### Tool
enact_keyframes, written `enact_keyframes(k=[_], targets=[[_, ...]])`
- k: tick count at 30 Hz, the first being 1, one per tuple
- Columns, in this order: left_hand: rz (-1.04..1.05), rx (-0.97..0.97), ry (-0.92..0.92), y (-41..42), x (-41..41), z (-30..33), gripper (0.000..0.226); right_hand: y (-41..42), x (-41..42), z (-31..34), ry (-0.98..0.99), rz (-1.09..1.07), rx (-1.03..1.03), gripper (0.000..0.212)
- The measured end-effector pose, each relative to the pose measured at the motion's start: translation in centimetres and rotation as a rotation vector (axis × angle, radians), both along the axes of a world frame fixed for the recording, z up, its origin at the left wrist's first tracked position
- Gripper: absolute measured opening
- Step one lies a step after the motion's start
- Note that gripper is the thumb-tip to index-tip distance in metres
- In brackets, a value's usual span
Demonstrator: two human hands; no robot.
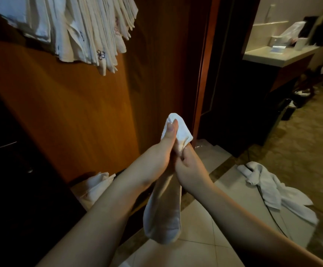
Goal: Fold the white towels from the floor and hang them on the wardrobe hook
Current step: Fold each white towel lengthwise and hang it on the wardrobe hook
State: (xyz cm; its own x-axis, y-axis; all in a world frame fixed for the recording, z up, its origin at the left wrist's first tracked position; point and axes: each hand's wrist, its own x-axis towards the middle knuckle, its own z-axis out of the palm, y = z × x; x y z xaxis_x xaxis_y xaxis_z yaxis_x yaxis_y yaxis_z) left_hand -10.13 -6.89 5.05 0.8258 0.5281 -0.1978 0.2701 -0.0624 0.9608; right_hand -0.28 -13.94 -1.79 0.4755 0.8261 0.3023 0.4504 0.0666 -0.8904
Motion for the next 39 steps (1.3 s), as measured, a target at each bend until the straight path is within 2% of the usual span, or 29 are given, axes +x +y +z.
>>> enact_keyframes(k=[2,4,6,8,9,10,12,13,16,19,23,26,28,30,32,37,39], targets=[[-0.022,0.005,-0.047,1.3,0.3,-0.1,0.122,0.1,0.0,0.6,0.016,-0.02,0.009,0.021],[-0.008,0.074,-0.188,2.6,-0.3,-0.6,0.096,0.0,0.6,1.6,0.056,-0.038,-0.002,0.021],[0.163,0.211,-0.364,3.8,-1.1,-1.1,0.061,0.0,1.7,2.8,0.112,-0.028,-0.006,0.014],[0.4,0.293,-0.446,4.7,-1.3,-1.2,0.037,0.1,2.8,4.0,0.14,0.014,0.02,0.017],[0.426,0.26,-0.451,5.0,-1.1,-1.0,0.038,0.1,3.2,4.7,0.147,0.034,0.035,0.021],[0.384,0.173,-0.428,5.3,-0.9,-0.8,0.051,0.2,3.5,5.3,0.151,0.059,0.052,0.024],[0.228,-0.009,-0.348,5.8,-0.4,-0.6,0.074,0.4,3.8,6.5,0.15,0.113,0.091,0.028],[0.151,-0.059,-0.337,6.0,-0.3,-0.5,0.075,0.6,3.9,7.0,0.16,0.132,0.111,0.032],[0.05,-0.08,-0.389,6.0,0.1,0.2,0.041,0.8,4.6,8.3,0.194,0.152,0.183,0.042],[0.063,-0.049,-0.459,5.6,0.7,1.0,0.026,0.6,5.6,8.9,0.214,0.136,0.22,0.036],[0.096,-0.109,-0.542,4.7,1.6,2.1,0.029,0.2,6.6,7.8,0.195,0.094,0.165,0.039],[0.163,-0.246,-0.558,4.9,2.2,3.1,0.043,-0.2,7.6,4.9,0.278,0.142,0.038,0.062],[0.205,-0.279,-0.54,5.4,2.4,3.9,0.039,-0.5,7.9,3.3,0.221,0.186,-0.091,0.072],[0.25,-0.283,-0.532,6.0,2.5,4.4,0.034,-0.7,7.6,2.5,0.124,0.194,-0.177,0.059],[0.282,-0.284,-0.528,6.5,2.6,4.9,0.034,-0.5,7.1,2.2,0.073,0.132,-0.17,0.042],[0.309,-0.299,-0.539,7.3,3.0,5.8,0.037,0.6,5.7,1.4,0.212,0.054,0.092,0.047],[0.303,-0.28,-0.544,7.7,3.1,6.3,0.036,0.8,5.4,0.9,0.224,0.016,0.143,0.042]])
